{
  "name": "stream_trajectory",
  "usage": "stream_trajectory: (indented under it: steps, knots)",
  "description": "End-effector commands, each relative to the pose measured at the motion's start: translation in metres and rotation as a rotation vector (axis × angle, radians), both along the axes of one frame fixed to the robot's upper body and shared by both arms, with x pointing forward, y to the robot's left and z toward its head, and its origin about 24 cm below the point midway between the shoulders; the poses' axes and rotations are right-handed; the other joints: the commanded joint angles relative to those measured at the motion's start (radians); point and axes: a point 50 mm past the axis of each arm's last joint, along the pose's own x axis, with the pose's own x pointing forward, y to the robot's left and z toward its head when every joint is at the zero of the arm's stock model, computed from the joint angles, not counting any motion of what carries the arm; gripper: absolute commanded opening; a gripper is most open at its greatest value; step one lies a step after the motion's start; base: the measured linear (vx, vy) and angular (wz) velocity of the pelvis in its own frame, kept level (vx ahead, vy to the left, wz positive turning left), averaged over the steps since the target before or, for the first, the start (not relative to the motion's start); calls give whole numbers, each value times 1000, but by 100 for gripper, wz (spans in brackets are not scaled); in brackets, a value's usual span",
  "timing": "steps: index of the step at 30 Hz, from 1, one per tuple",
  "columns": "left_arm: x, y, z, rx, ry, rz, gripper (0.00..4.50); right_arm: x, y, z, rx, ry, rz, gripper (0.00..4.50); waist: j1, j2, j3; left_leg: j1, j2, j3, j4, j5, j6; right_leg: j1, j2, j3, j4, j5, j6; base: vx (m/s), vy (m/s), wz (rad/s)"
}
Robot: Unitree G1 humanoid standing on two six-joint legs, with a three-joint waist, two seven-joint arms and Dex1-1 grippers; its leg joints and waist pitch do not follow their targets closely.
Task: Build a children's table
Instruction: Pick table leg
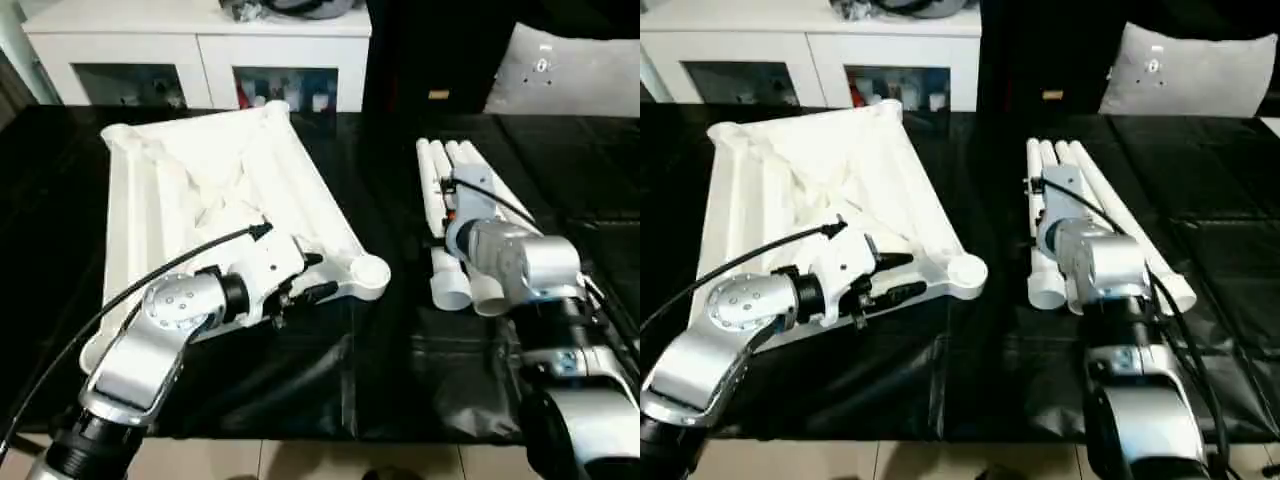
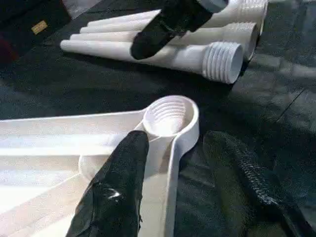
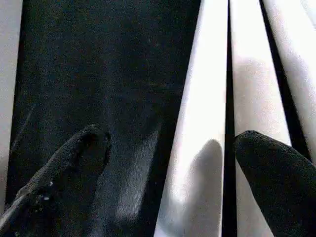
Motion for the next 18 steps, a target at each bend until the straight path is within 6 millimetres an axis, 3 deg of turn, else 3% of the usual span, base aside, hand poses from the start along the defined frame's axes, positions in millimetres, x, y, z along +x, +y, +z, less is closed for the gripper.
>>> stream_trajectory:
  steps: [1, 7, 13, 18]
  knots:
    - [-2, -1, 2, -10, 2, 6, 216, 3, 0, 3, 14, -5, -15, 450, 5, -7, -71, -27, 22, 19, -63, 122, 50, 81, -52, 32, -38, 78, -285, 0, 0, 0]
    - [-4, -3, 2, -16, 11, 4, 216, 2, -1, -3, 8, 36, -30, 450, 8, -9, -72, -32, 20, 20, -58, 150, 79, 78, -50, 31, -35, 95, -296, 0, 0, 0]
    - [-6, -5, 1, -17, 22, 1, 216, -1, 0, -9, 12, 71, -31, 450, 11, -8, -68, -30, 22, 21, -62, 81, 53, 75, -50, 31, -41, 7, -278, 0, 0, 0]
    - [-7, -6, 1, -18, 25, -2, 216, -7, 3, -16, 62, 130, -19, 450, 14, -7, -67, -31, 21, 20, -63, 65, 38, 74, -49, 32, -43, -14, -259, 0, 0, 0]
